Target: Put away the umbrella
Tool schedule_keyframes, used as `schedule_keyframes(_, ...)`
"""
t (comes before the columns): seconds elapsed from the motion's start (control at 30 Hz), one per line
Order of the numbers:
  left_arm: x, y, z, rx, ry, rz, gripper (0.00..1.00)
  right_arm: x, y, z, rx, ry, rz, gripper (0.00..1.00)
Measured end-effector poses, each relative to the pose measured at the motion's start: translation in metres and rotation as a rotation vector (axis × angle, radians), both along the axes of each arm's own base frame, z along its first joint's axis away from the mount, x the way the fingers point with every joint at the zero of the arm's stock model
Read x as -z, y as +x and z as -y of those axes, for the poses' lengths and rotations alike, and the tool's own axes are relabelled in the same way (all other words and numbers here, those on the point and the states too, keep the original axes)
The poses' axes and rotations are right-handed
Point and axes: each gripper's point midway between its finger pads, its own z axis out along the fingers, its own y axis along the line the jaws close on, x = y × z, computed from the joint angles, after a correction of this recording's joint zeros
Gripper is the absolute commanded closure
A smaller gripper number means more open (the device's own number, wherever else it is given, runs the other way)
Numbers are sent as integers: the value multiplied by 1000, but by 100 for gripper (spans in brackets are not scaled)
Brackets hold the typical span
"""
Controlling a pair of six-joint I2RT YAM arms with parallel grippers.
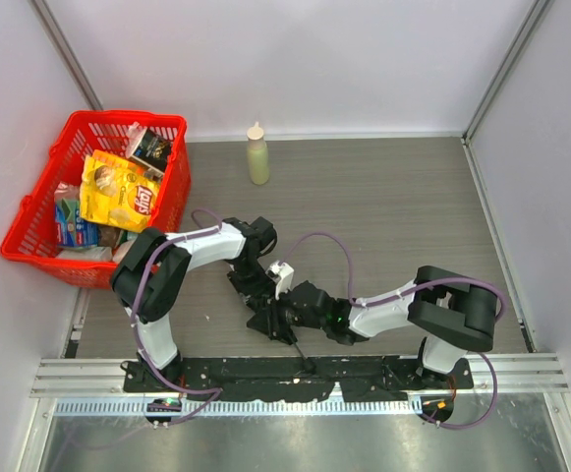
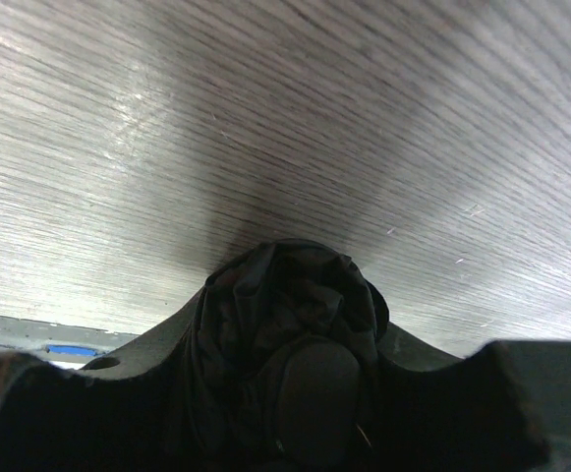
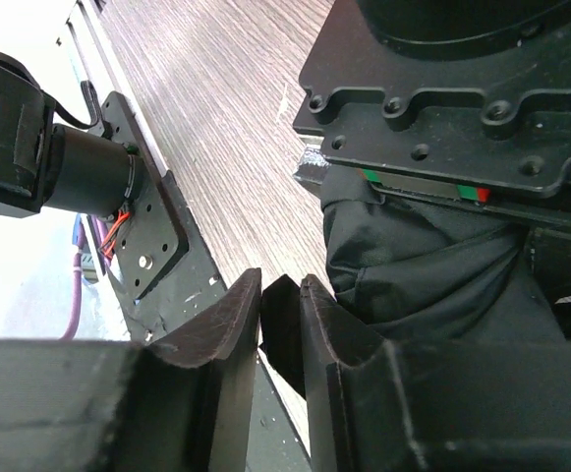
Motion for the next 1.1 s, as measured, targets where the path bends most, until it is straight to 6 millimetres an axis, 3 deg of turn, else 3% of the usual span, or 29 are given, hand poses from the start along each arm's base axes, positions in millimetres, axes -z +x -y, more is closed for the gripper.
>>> schedule_keyframes(0.07,0,0,0,0,-1,2,100,1,1,0,3,1,-4,78)
schedule_keyframes(0.17,0,1,0,0,-2,3,100,4,3,0,11,-1,-10,62)
schedule_keyframes(0.77,-1,2,1,-4,-7,12,100,-7,-6,0,-57,140,-68,56)
schedule_keyframes(0.83,-1,2,1,-7,-8,14,100,-8,-6,1,-58,145,-70,65)
schedule_keyframes(0.93,-1,2,1,-11,-6,14,100,-8,-4,0,-53,147,-72,86)
schedule_keyframes(1.1,-1,2,1,-16,-9,11,100,0,0,-1,-21,96,-81,99)
